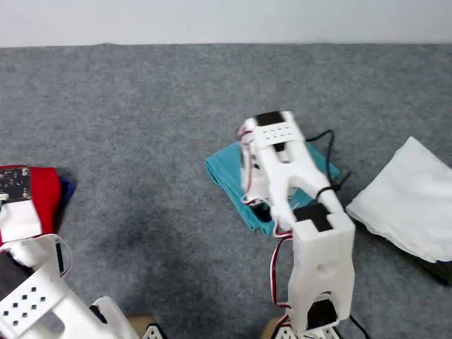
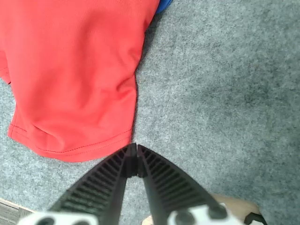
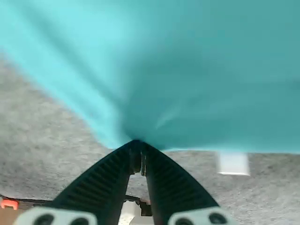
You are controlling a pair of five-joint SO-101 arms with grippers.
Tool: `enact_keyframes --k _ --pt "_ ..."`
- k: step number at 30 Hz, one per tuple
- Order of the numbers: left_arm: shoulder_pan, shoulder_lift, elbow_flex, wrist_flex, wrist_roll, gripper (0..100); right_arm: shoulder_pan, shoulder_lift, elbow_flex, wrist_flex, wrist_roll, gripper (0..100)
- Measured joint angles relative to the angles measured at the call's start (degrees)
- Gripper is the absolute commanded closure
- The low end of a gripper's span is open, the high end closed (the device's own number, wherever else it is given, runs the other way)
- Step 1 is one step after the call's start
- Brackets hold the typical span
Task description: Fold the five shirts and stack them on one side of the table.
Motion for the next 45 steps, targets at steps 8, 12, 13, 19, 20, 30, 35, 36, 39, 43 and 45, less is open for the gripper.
enact_keyframes --k 8,12,13,19,20,30,35,36,39,43,45 --pt "0.00 0.00 0.00 0.00 0.00 100 -3.78 -2.20 0.00 0.00 0.00 98.8" --pt "0.00 0.00 0.00 0.00 0.00 100 -3.52 -9.93 0.00 0.00 -0.35 98.8" --pt "0.00 0.00 0.00 0.00 0.00 100 -2.99 -12.04 0.00 0.00 -1.05 98.7" --pt "0.00 0.00 0.00 0.00 0.00 100 -0.18 -16.26 0.00 -0.35 -10.73 98.3" --pt "0.00 0.00 0.00 0.00 0.00 100 -0.26 -16.26 0.00 -1.05 -13.45 98.3" --pt "2.02 0.00 0.00 0.00 0.00 100 -1.76 -16.26 0.00 -2.29 -36.75 82.2" --pt "6.15 0.00 0.00 0.00 0.00 100 -1.49 -16.26 0.00 -3.78 -43.52 48.0" --pt "6.59 0.00 0.00 0.00 0.00 100 -1.58 -16.26 0.09 -4.40 -44.48 44.4" --pt "6.77 0.00 0.00 0.00 0.00 100 -1.23 -15.65 0.26 -7.03 -46.95 44.1" --pt "6.77 0.00 0.00 0.00 0.00 100 -1.41 -11.87 0.26 -12.13 -49.76 49.4" --pt "6.77 0.00 0.00 0.00 0.00 100 -0.53 -9.85 0.26 -14.86 -50.64 50.8"
